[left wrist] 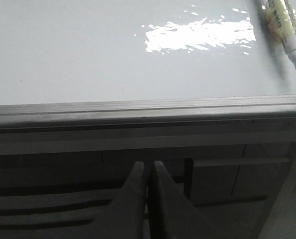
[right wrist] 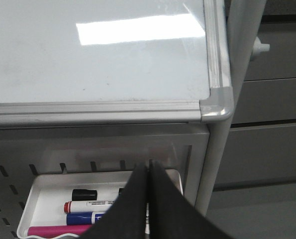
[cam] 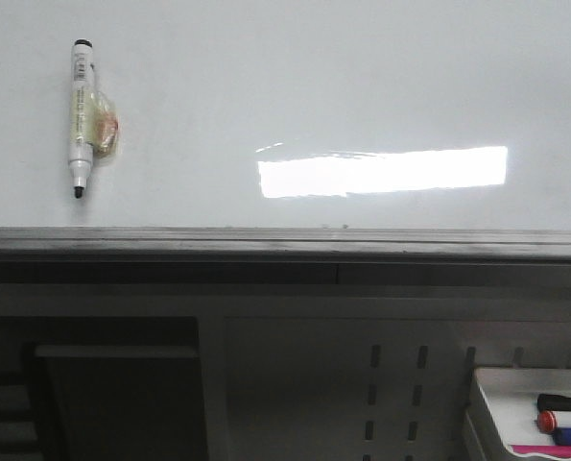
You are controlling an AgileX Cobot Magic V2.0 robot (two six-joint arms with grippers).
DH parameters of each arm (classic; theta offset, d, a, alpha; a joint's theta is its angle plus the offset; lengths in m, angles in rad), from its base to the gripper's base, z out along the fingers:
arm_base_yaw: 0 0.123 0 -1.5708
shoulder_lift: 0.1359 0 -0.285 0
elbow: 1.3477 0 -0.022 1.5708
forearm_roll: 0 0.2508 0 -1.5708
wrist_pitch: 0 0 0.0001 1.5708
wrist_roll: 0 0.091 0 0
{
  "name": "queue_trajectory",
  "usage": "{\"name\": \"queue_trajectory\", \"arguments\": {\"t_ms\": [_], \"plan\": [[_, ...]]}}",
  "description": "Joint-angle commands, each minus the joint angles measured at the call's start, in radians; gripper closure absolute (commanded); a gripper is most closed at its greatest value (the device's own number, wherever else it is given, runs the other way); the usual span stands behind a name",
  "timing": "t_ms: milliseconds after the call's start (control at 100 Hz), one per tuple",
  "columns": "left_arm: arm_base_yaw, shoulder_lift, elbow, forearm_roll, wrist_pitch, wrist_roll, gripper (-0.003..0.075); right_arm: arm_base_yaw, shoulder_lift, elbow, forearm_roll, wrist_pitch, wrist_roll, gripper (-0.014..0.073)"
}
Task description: Write number 4 on whiteboard
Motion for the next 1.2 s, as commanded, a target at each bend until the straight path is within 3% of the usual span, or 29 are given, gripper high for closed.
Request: {"name": "queue_trajectory", "arguments": {"t_ms": [0,1190], "plan": [[0.005,-0.024,0.034,-0.008,-0.059,-0.004,0.0741,-0.005,-0.016,0.021,-0.002,-0.023,-0.002,0.0658],[0.005,-0.024,0.034,0.003,-0.119,-0.004,0.0741,-0.005,-0.016,0.021,-0.001,-0.023,-0.002,0.0658]]}}
